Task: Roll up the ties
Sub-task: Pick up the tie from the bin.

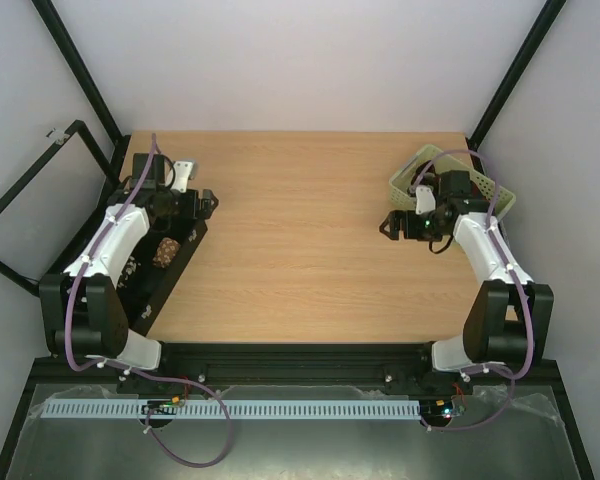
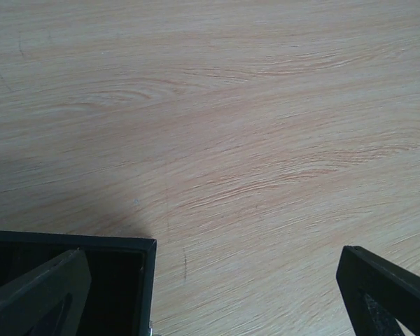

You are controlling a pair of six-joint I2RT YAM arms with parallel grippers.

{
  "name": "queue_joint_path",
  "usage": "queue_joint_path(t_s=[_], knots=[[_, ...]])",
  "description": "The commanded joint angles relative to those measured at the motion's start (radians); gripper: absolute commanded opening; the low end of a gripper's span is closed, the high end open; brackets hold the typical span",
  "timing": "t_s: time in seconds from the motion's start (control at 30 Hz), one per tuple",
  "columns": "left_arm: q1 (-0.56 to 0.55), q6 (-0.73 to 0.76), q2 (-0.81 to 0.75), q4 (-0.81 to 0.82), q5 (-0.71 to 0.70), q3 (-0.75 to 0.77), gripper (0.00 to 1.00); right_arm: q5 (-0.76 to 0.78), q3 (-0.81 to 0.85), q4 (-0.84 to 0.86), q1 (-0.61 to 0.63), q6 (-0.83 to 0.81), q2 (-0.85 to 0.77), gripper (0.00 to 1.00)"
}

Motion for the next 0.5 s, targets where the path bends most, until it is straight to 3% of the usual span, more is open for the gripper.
queue_joint_path(t_s=[0.0, 0.47], knots=[[0.0, -0.004, -0.006, -0.03, -0.013, 0.04, 0.99, -0.019, 0.134, -0.059, -0.013, -0.013, 0.059, 0.99], [0.01, 0.028, 0.055, -0.04, -0.01, 0.085, 1.0, 0.059, 0.719, -0.198, -0.2, -0.066, 0.471, 0.98]])
